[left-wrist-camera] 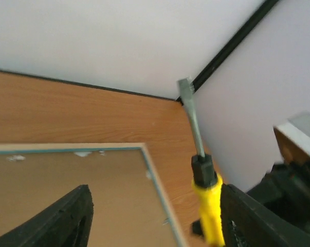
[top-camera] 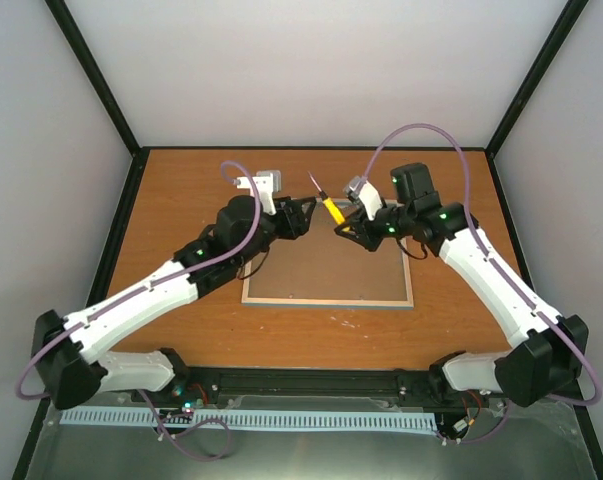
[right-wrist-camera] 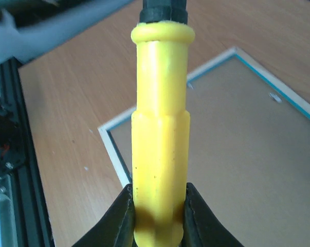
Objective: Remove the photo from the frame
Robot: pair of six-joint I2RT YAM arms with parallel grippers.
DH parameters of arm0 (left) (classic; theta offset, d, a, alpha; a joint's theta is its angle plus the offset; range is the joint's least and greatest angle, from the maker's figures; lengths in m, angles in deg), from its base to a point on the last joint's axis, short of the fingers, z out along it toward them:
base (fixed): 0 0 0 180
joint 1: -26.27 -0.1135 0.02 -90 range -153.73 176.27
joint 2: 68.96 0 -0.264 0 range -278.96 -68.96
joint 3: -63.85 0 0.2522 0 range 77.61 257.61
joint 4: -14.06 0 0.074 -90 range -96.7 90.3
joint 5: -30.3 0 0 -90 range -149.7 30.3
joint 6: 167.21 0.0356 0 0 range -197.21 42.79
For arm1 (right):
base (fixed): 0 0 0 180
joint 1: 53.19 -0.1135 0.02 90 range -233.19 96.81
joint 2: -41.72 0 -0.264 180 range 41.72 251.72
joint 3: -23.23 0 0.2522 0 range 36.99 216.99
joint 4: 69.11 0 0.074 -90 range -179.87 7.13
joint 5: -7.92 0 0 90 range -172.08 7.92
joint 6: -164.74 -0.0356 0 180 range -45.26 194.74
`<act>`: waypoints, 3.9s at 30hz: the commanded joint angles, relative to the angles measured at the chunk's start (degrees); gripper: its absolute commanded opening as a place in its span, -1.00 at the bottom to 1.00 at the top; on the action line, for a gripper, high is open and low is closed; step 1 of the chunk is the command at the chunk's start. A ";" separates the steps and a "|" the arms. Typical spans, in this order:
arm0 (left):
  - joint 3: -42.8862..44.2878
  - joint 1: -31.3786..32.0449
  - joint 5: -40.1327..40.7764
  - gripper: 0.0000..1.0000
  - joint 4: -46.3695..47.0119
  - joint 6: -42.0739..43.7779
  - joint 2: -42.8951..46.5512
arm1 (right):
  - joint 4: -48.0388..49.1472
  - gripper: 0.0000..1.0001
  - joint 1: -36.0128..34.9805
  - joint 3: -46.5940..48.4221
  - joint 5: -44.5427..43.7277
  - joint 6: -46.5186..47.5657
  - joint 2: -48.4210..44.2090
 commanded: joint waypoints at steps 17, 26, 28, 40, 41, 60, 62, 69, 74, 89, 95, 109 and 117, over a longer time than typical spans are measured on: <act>-4.25 19.98 4.45 0.04 -20.92 73.08 4.39 | -38.90 -0.94 -1.90 3.93 3.29 25.91 13.56; -3.56 21.37 6.35 -0.06 -24.09 79.32 -1.37 | -41.42 -0.94 -3.65 4.89 6.08 25.67 16.49; -4.83 21.67 9.99 -0.08 -22.12 80.72 -2.16 | -41.60 -0.94 -4.05 4.88 6.23 25.67 16.75; -7.55 23.19 15.92 -0.34 -16.44 86.95 -3.74 | -43.15 -0.94 -5.37 5.02 7.56 25.95 17.83; -7.70 23.29 16.01 -0.38 -16.27 87.21 -3.77 | -43.21 -0.94 -5.37 5.06 7.61 25.94 17.88; -11.90 23.93 18.56 -0.89 -8.95 87.51 -3.15 | -44.86 -0.61 -5.30 7.39 8.71 26.29 18.34; -11.45 23.91 17.00 -0.94 -9.23 82.82 -3.01 | -44.59 -0.25 -4.89 8.60 8.07 25.79 17.15; -11.22 22.17 9.36 -0.99 -9.34 66.12 -1.43 | -38.78 0.39 0.22 13.42 8.99 19.56 12.14; -10.91 19.73 4.01 -0.98 -7.93 56.60 -0.24 | -33.59 0.43 0.42 11.41 11.25 14.82 11.40; -9.09 17.65 3.74 -0.98 -7.84 48.84 -0.85 | -30.84 0.33 0.18 8.47 11.90 12.69 13.06; -8.43 17.45 4.18 -0.98 -5.64 48.20 -1.04 | -29.77 0.13 -0.60 7.97 9.81 11.83 13.28; -5.96 17.33 4.96 -0.99 -5.71 46.82 -3.27 | -29.32 -0.31 -1.38 6.77 9.98 11.40 13.36; -5.21 17.25 6.35 -0.99 -6.27 46.52 -4.67 | -30.04 -0.46 -1.47 6.76 11.04 11.97 13.00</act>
